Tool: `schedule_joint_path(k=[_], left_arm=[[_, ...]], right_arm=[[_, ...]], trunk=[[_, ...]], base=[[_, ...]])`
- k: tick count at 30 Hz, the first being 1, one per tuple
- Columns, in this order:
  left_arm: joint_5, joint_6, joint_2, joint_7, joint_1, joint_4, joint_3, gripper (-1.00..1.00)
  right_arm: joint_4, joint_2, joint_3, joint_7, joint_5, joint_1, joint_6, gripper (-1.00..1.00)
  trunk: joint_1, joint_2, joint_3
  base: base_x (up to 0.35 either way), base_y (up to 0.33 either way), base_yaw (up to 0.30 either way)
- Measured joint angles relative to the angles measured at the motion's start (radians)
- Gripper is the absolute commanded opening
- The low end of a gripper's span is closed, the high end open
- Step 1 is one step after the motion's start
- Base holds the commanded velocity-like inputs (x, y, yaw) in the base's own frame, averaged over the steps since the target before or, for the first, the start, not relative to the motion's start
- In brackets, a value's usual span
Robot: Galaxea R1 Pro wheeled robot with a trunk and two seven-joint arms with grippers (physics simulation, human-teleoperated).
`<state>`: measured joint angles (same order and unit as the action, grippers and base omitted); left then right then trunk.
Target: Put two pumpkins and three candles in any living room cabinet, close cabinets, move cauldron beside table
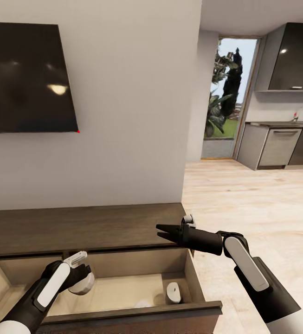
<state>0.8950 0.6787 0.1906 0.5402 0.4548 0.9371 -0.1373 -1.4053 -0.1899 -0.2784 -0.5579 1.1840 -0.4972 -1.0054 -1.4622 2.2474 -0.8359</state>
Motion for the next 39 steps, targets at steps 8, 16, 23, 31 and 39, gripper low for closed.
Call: schedule_joint_path(k=[8,16,23,31,39], left_arm=[[0.0,0.0,0.0,0.0,0.0,0.008,0.0,-1.0],[0.0,0.0,0.0,0.0,0.0,0.01,0.0,-1.0],[0.0,0.0,0.001,0.0,0.0,0.01,0.0,-1.0],[0.0,0.001,0.002,0.0,0.0,0.01,0.0,-1.0],[0.0,0.0,0.002,0.0,0.0,0.011,0.0,-1.0]], right_arm=[[0.0,0.002,0.0,0.0,-0.002,0.001,0.0,1.0],[0.0,0.002,0.0,0.0,-0.001,0.0,0.0,1.0],[0.0,0.002,0.0,0.0,-0.001,0.001,0.0,1.0],[0.0,0.002,0.0,0.0,-0.001,0.001,0.0,1.0],[0.006,0.002,0.0,-0.001,-0.001,0.001,0.0,1.0]], trunk=[[-0.031,0.056,-0.025],[-0.046,0.084,-0.038],[-0.046,0.084,-0.038],[-0.046,0.084,-0.038],[-0.046,0.084,-0.038]], base=[[0.0,0.0,0.0],[0.0,0.0,0.0],[0.132,0.0,0.0],[0.179,-0.004,0.0],[0.047,-0.007,0.0]])
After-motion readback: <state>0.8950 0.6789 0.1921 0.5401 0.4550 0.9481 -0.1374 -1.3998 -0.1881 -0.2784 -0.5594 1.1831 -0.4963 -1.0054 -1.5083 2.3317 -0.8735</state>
